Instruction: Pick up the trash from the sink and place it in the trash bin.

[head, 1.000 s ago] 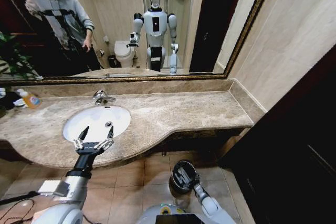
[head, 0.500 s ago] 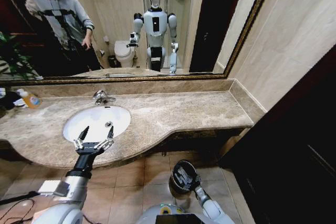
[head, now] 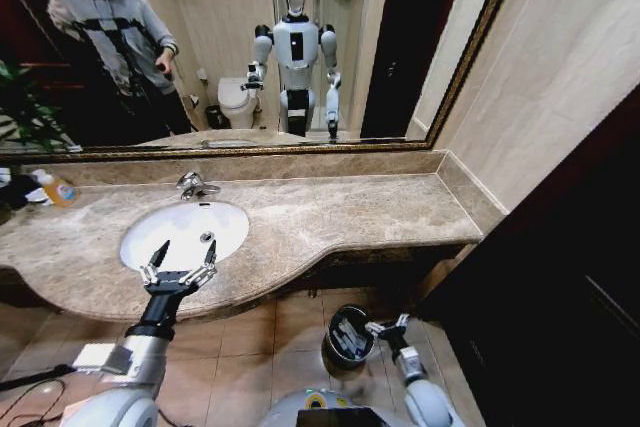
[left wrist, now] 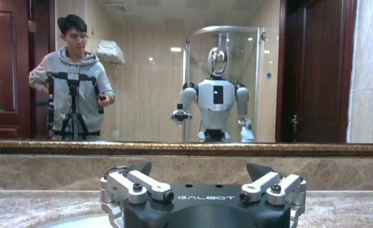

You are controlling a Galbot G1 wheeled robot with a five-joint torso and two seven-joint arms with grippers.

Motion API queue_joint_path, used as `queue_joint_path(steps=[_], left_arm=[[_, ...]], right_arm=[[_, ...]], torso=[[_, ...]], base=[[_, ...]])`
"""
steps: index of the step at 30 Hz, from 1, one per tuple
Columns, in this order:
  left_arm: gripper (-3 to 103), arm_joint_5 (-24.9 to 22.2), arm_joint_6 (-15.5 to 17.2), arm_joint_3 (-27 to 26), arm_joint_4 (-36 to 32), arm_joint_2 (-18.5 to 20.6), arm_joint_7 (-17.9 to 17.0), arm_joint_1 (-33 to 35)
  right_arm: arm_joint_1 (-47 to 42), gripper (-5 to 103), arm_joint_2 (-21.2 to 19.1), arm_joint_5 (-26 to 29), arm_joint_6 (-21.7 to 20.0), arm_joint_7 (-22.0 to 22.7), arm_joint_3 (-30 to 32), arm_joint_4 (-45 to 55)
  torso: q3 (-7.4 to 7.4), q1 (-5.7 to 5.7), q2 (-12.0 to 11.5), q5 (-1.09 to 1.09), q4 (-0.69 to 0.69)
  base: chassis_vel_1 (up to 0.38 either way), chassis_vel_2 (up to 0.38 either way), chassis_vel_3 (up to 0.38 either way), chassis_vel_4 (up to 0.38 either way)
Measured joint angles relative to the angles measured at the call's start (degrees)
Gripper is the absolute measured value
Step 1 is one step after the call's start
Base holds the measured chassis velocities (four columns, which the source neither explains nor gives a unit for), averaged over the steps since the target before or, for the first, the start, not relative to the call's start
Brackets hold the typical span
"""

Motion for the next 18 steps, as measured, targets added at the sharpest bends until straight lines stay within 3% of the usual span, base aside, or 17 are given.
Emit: queue_joint_path(steps=[10,18], left_arm=[[100,0.0,0.0,0.0,0.0,0.0,0.0,0.0],[100,0.0,0.0,0.0,0.0,0.0,0.0,0.0]], right_arm=[[-4.74,100,0.73,3.39,-4.38,0.47,3.91,20.54],[-1.23,100,2.62,2.33,-10.42,0.46,3.91,32.79]], torso=[[0.0,0.0,0.0,-0.01,0.0],[0.0,0.0,0.0,-0.01,0.01]], base=[[0.0,0.0,0.0,0.0],[0.0,0.0,0.0,0.0]])
